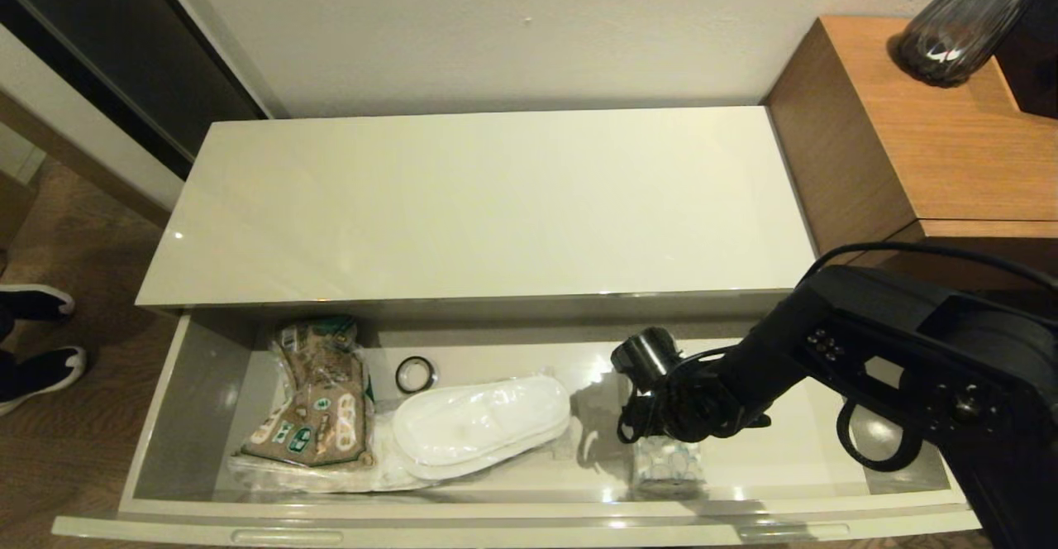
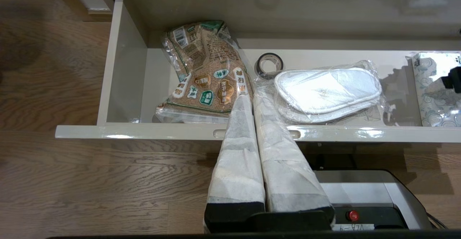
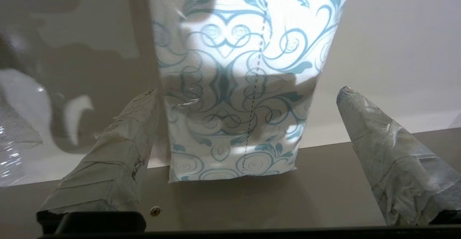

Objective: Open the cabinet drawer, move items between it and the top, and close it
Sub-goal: Take out the tissue from the drawer

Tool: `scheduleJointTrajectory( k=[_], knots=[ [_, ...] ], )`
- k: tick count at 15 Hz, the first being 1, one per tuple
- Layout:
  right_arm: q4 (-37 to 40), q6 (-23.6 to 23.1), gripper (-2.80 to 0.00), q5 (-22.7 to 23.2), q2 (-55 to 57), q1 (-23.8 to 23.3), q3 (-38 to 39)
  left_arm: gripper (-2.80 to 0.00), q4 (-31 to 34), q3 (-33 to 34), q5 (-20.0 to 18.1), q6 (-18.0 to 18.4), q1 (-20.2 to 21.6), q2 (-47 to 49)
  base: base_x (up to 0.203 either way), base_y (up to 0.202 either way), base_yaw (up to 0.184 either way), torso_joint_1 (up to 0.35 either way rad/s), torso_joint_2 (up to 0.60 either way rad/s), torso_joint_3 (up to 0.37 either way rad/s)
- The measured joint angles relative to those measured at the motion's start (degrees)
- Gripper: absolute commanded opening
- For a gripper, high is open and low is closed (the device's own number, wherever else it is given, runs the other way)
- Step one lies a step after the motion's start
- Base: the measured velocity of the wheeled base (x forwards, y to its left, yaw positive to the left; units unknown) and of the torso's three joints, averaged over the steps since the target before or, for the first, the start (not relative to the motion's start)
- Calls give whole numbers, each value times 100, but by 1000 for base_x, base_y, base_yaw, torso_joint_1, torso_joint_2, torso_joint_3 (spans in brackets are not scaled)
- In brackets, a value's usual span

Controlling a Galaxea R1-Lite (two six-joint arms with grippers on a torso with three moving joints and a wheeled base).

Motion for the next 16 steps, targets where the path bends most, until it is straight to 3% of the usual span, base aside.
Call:
scheduleJointTrajectory(
  k=[16],
  knots=[
    [-363, 118, 0, 379, 283, -312, -286, -280, 0, 0, 0, 1, 0, 0, 0, 0, 0, 0, 0, 0]
  ],
)
